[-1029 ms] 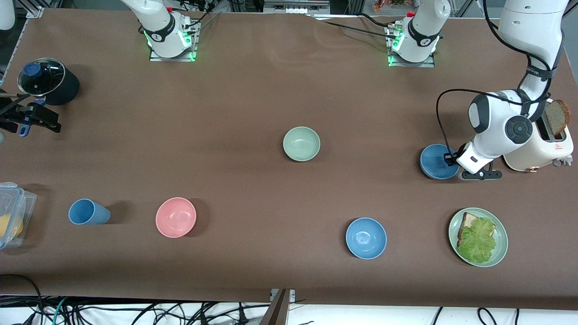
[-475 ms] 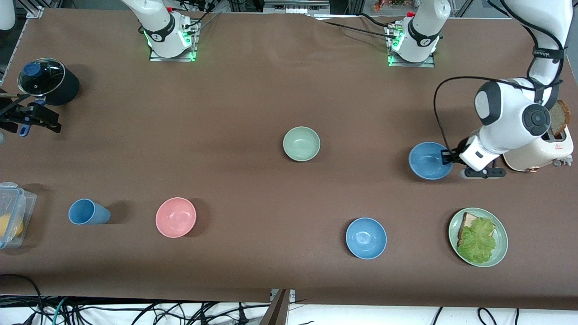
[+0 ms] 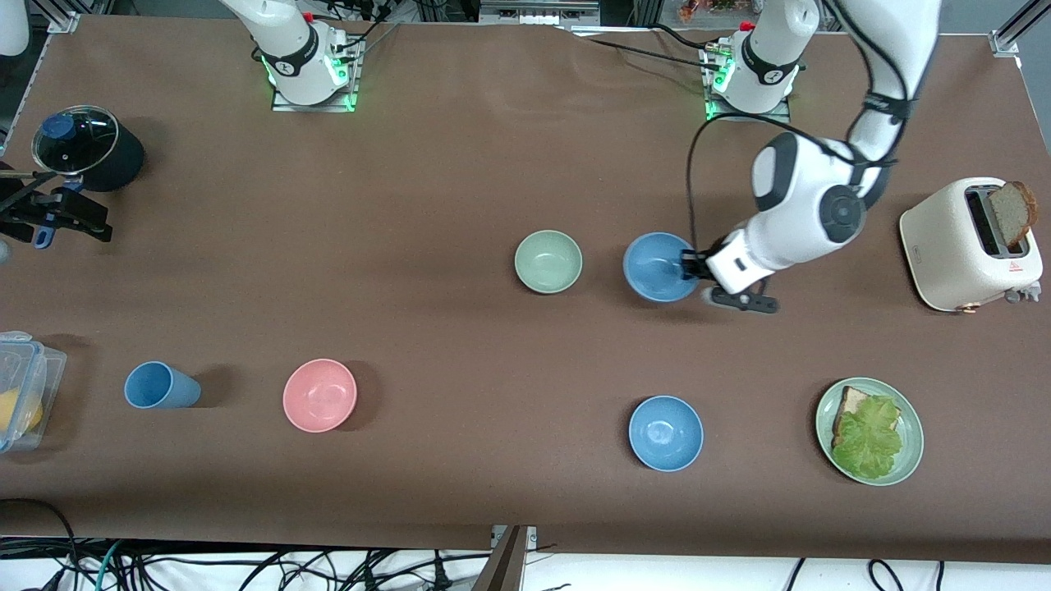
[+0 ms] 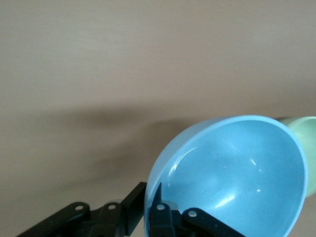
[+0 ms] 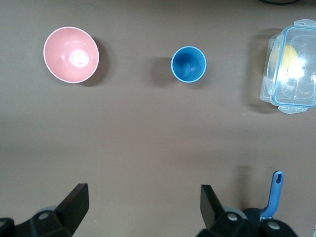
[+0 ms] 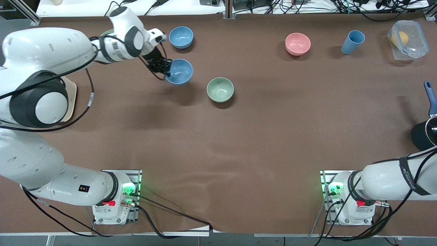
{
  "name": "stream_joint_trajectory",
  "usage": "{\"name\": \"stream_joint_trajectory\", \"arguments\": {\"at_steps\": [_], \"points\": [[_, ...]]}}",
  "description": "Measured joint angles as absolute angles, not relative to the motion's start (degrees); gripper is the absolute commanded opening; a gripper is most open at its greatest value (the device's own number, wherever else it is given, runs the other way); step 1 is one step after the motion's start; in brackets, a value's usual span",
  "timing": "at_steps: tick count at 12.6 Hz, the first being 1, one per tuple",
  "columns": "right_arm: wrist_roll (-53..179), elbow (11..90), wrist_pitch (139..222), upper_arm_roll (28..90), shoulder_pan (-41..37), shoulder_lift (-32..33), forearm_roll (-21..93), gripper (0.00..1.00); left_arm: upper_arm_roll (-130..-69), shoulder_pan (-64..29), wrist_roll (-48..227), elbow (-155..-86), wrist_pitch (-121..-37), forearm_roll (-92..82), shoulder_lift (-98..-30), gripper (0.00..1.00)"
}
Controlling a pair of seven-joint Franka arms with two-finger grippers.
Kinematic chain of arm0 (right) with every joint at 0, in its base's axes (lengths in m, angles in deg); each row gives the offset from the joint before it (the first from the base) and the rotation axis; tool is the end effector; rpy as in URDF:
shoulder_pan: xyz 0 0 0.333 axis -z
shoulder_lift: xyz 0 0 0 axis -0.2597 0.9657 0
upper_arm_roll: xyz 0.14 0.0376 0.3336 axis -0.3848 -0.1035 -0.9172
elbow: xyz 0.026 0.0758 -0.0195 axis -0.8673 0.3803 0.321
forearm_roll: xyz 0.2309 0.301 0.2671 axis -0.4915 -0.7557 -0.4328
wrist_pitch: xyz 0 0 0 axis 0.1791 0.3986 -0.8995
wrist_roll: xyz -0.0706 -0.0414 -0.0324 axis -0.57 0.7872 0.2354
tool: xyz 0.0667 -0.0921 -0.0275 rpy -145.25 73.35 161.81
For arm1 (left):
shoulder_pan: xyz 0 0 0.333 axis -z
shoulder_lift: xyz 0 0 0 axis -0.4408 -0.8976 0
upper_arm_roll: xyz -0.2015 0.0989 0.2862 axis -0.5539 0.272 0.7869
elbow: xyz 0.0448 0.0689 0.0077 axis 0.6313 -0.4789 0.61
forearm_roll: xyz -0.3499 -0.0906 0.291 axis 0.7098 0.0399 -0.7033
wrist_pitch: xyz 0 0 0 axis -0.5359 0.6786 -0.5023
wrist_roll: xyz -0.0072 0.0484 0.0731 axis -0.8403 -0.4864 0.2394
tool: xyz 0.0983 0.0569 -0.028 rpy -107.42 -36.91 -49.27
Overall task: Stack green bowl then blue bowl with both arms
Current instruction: 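Lift the blue bowl and carry it over the green bowl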
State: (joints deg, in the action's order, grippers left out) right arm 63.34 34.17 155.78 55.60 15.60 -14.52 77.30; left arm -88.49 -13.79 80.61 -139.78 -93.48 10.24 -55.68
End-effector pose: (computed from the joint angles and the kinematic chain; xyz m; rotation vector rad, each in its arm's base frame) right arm 0.6815 -0.0365 0.6317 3.0615 0.0770 -0.0375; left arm 0.6008 -0.2252 0.2588 2.8080 -0.1097 -0.1931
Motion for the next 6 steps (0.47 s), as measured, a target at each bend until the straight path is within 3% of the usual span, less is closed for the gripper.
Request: {"name": "stream_joint_trajectory", "arguments": {"at_steps": [6], "points": [[63.34, 34.17, 155.79, 55.59, 15.60, -14.48, 77.30, 1.00, -94.56, -7.48, 87.57, -136.88, -99.04, 17.90, -61.12, 0.00]]}}
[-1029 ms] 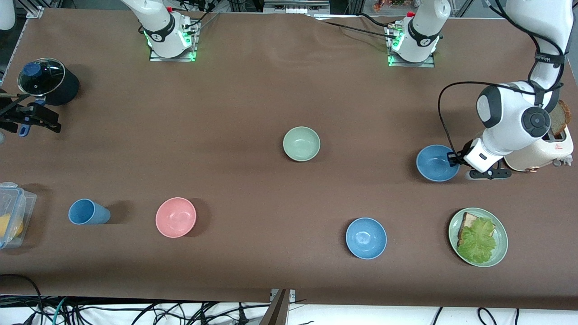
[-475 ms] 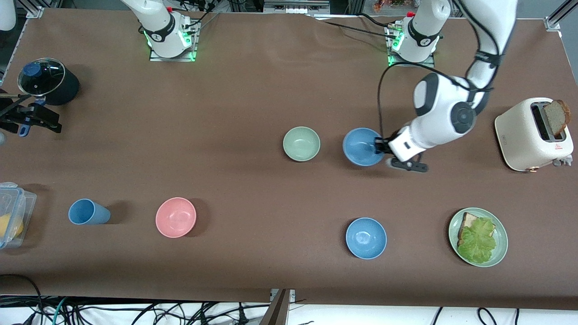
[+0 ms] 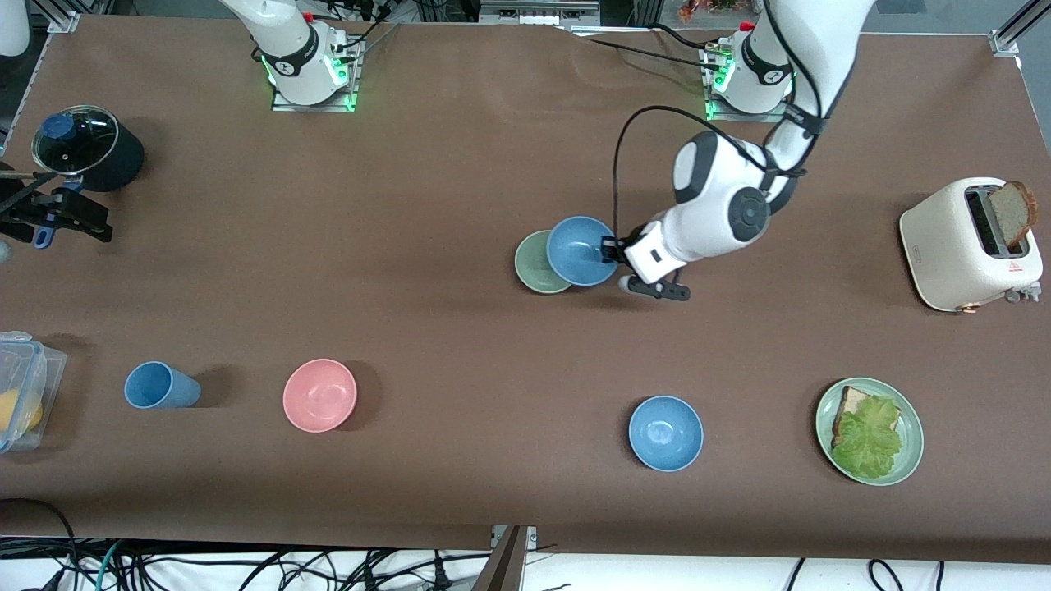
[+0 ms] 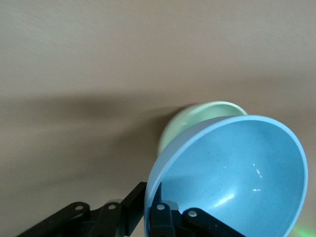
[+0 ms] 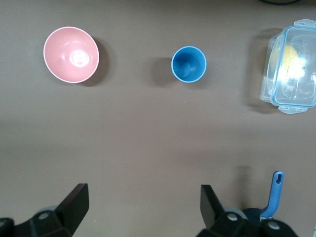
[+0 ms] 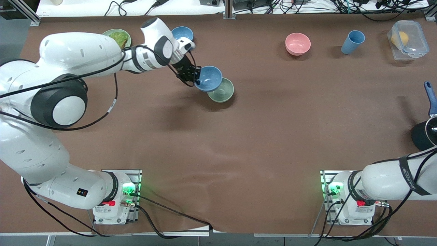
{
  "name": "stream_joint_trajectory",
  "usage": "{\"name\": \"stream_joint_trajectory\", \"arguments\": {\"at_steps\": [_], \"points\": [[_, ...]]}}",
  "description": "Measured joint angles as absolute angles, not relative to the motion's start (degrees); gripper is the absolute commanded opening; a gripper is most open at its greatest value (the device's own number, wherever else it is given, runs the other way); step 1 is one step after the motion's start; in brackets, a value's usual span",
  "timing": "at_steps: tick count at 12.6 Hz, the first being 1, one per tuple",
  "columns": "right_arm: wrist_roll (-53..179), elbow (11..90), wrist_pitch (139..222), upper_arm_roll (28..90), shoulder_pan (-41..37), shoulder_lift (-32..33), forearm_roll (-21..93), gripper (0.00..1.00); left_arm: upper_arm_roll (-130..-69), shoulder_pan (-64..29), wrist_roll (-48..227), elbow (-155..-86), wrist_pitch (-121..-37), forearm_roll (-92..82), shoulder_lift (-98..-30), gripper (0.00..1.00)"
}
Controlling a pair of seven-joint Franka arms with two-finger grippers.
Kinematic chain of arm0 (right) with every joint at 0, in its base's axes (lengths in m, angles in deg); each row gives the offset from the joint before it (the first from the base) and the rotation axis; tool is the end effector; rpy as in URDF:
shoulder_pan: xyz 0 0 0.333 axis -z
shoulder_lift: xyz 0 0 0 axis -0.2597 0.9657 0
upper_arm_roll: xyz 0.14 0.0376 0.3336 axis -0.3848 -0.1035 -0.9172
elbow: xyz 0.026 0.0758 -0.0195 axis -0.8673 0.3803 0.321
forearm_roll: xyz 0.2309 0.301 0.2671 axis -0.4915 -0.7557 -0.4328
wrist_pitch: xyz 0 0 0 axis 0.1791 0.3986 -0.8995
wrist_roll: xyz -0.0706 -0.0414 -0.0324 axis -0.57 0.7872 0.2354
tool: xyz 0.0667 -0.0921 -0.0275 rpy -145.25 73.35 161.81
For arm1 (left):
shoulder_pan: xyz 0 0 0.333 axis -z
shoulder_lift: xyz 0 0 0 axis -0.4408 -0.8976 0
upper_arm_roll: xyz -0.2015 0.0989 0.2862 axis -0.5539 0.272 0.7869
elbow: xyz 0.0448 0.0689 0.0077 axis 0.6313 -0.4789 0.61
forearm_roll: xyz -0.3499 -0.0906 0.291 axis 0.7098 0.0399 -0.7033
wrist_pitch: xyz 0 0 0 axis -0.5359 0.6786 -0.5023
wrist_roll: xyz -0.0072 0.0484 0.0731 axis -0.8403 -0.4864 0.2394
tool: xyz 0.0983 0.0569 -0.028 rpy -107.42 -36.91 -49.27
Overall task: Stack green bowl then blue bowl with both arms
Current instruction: 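Lift the blue bowl and carry it over the green bowl, then lower the blue bowl into the green bowl and open the left gripper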
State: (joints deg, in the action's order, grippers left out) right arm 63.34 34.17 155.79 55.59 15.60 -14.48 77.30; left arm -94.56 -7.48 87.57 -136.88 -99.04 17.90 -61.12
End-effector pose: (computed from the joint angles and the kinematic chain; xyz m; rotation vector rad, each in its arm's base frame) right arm 0.6817 -0.0364 0.6313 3.0615 0.0773 -0.0383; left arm 0.5624 -0.3566 0.2327 2.7056 -0.0485 -0.2461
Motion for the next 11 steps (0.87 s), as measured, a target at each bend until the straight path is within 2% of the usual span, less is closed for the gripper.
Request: {"name": "stream_joint_trajectory", "arguments": {"at_steps": [4, 11], "points": [[63.34, 34.17, 155.80, 55.58, 15.59, -14.48, 77.30, 1.00, -95.62, -3.90, 89.74, -134.87, -102.22, 17.76, -63.78, 0.00], [63.34, 34.17, 155.80, 55.58, 15.60, -14.48, 77.30, 1.00, -95.46, -3.75, 89.58, -133.88, -103.98, 14.81, -66.45, 0.00]]}}
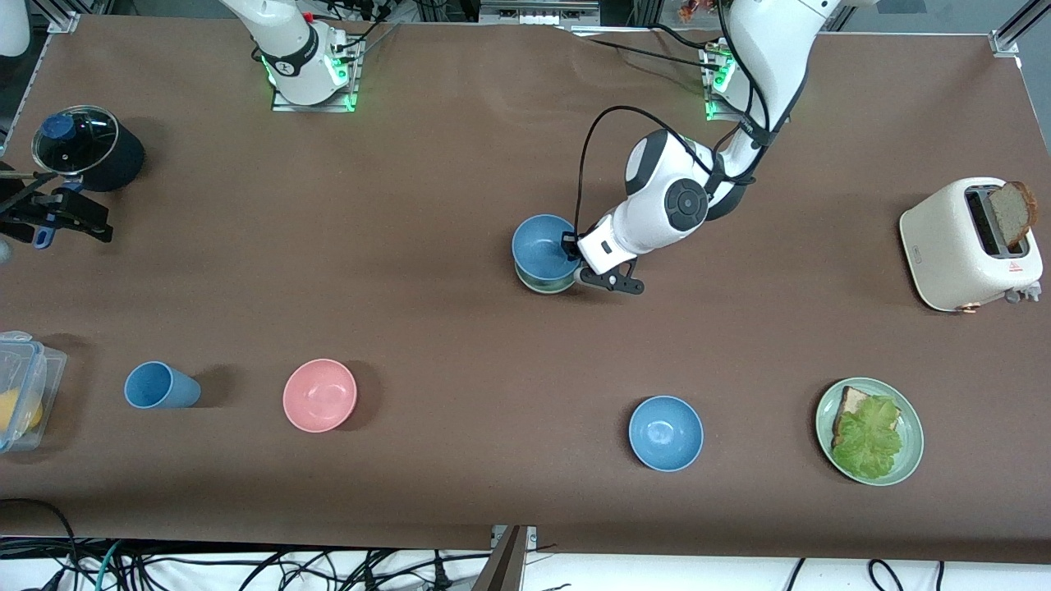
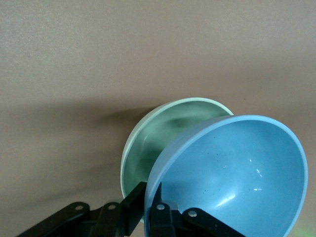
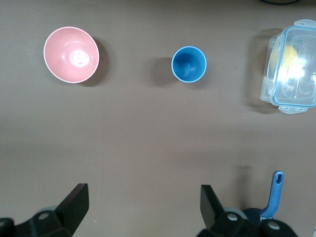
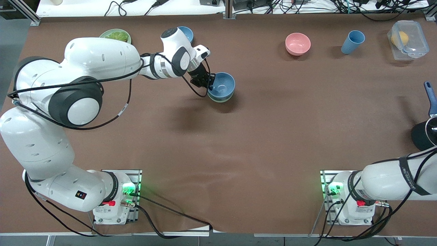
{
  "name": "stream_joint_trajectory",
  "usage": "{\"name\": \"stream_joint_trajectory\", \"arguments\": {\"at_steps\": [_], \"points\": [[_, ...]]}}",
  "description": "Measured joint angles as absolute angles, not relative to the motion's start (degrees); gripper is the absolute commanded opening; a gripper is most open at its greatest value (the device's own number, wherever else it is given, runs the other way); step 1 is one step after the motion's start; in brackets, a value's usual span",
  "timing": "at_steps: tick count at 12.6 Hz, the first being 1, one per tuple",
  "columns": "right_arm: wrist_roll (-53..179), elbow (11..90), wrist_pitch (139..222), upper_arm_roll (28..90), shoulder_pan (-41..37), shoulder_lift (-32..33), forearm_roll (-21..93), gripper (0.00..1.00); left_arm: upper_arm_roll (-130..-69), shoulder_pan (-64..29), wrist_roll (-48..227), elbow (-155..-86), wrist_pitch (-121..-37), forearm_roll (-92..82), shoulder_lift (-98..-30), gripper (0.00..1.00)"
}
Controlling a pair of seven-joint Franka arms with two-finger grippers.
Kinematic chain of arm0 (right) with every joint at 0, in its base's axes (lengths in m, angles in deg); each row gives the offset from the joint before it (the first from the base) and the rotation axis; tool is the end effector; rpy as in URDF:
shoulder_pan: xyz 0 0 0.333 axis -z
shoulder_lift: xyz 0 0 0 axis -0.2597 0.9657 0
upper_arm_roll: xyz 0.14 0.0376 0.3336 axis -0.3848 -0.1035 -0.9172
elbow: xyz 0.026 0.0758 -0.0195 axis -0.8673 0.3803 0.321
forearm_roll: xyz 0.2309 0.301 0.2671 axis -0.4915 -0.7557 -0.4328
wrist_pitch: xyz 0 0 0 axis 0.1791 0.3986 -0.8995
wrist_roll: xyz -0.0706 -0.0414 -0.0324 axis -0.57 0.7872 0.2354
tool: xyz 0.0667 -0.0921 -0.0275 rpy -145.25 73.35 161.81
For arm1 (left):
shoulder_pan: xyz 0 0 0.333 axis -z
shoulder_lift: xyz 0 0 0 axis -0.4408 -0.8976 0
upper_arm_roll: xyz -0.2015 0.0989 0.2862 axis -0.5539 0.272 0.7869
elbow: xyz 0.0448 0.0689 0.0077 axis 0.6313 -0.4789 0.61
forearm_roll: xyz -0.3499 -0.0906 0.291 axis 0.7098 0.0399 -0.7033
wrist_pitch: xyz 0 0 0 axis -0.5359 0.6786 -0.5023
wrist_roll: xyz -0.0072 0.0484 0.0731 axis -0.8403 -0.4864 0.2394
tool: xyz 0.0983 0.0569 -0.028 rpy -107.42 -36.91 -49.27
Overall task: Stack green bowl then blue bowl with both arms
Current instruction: 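Lower the blue bowl into the green bowl and open the left gripper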
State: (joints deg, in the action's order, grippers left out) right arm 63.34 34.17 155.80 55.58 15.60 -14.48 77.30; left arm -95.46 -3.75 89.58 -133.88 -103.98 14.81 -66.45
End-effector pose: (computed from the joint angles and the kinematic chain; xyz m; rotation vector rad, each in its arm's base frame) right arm 0.6817 -0.0363 0.6313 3.0615 0.0776 -0.0380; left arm 0.5524 -0.4059 0.2016 2.7321 -0.1226 -0.2067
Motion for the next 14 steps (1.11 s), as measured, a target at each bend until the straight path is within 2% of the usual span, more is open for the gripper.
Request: {"name": "stream_joint_trajectory", "arguments": {"at_steps": [10, 11, 12, 13, 14], "points": [[63.34, 34.17, 155.81, 55.58, 15.60, -14.47, 77.30, 0.99, -94.32, -3.75, 89.40, -132.87, -104.14, 14.70, -67.24, 0.00], [63.34, 34.17, 155.81, 55.58, 15.60, -14.47, 77.30, 1.00, -94.23, -3.75, 89.40, -132.87, -104.14, 14.69, -67.28, 0.19], [63.34, 34.17, 155.81, 55.58, 15.60, -14.47, 77.30, 1.00, -94.21, -3.75, 89.39, -132.87, -104.14, 14.69, -67.33, 0.66], [63.34, 34.17, 155.81, 55.58, 15.60, -14.47, 77.30, 1.00, -94.21, -3.75, 89.38, -132.86, -104.14, 14.69, -67.35, 1.00], [63.34, 34.17, 155.81, 55.58, 15.61, -14.47, 77.30, 1.00, -94.21, -3.75, 89.37, -132.81, -104.15, 14.68, -67.35, 1.00]]}}
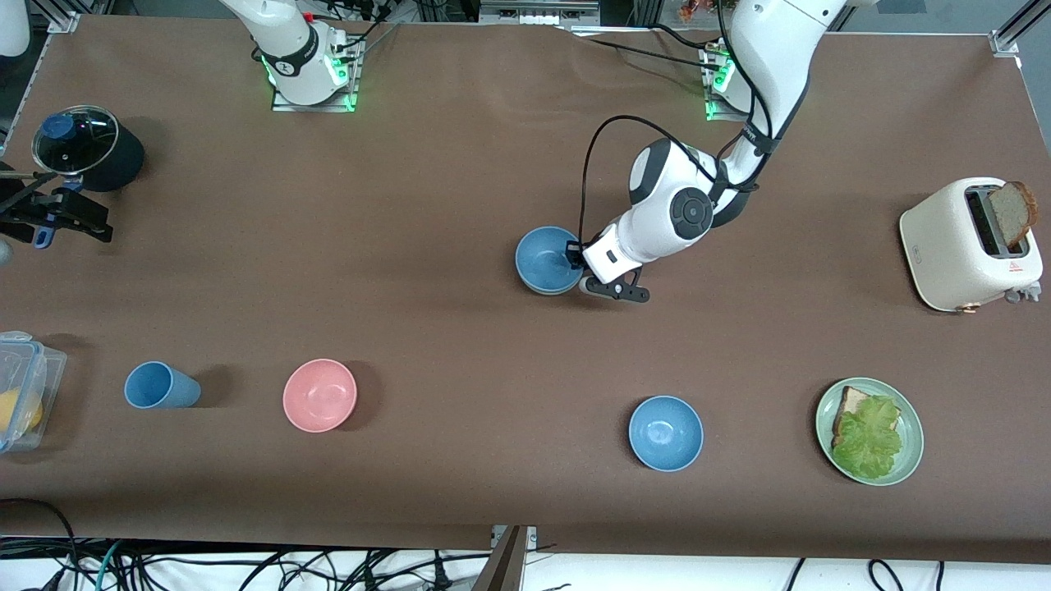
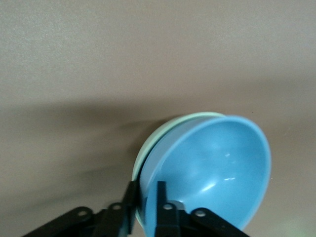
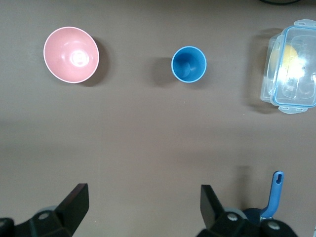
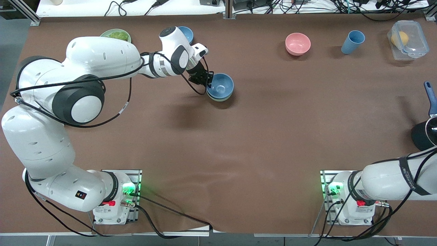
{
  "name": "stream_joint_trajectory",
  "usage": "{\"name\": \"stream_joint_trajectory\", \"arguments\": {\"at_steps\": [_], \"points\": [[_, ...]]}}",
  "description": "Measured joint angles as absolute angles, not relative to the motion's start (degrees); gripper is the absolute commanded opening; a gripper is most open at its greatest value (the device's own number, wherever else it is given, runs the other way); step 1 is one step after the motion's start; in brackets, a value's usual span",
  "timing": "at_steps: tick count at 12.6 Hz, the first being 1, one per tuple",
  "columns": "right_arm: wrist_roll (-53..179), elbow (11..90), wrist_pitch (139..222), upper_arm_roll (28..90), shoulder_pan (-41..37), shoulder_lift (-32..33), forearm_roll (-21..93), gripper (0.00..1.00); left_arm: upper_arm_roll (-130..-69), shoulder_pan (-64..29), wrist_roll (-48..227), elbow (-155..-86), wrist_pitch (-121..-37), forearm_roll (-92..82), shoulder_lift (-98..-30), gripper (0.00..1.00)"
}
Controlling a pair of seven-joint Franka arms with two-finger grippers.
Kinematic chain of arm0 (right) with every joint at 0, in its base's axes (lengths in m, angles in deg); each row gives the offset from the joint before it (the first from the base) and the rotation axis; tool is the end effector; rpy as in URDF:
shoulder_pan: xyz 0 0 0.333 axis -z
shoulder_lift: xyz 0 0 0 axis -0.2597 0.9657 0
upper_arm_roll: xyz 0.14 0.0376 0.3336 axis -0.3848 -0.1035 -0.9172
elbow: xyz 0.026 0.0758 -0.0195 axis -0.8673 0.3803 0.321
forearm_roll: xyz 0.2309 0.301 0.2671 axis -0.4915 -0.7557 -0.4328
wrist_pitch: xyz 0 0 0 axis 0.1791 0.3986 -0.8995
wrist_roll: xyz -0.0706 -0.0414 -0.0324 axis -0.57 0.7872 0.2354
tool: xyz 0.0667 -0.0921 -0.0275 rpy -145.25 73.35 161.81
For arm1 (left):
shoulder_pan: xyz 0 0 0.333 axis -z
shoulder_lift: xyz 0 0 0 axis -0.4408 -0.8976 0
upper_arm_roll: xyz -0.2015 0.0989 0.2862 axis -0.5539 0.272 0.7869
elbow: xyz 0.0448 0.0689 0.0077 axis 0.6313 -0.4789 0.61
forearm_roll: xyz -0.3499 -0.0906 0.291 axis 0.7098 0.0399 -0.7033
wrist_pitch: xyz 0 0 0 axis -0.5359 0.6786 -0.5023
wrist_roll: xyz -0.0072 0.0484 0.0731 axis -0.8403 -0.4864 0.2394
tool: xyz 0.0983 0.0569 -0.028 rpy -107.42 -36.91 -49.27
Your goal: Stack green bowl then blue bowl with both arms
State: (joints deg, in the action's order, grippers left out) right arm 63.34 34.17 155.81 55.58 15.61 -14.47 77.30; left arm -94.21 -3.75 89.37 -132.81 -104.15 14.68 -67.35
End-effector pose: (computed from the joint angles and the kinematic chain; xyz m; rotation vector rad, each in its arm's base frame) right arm 0.6818 -0.0364 0.6312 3.0615 0.0773 -0.0380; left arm 0.5660 -0.3967 0.1979 2.7386 -0.1013 -0.1890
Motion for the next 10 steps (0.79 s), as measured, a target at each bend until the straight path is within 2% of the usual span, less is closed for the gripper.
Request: {"name": "stream_joint_trajectory", "arguments": {"at_steps": [6, 9, 10], "points": [[63.34, 34.17, 155.81, 55.58, 15.61, -14.47, 77.30, 1.00, -94.02, -4.11, 89.40, -131.92, -104.26, 14.68, -66.16, 1.00], [63.34, 34.17, 155.80, 55.59, 15.63, -14.47, 77.30, 1.00, -93.19, -9.38, 88.97, -133.45, -102.60, 14.61, -61.21, 0.99], [63.34, 34.17, 155.80, 55.60, 15.63, -14.47, 77.30, 1.00, -92.91, -12.25, 87.74, -133.81, -99.10, 14.07, -59.00, 0.99]]}}
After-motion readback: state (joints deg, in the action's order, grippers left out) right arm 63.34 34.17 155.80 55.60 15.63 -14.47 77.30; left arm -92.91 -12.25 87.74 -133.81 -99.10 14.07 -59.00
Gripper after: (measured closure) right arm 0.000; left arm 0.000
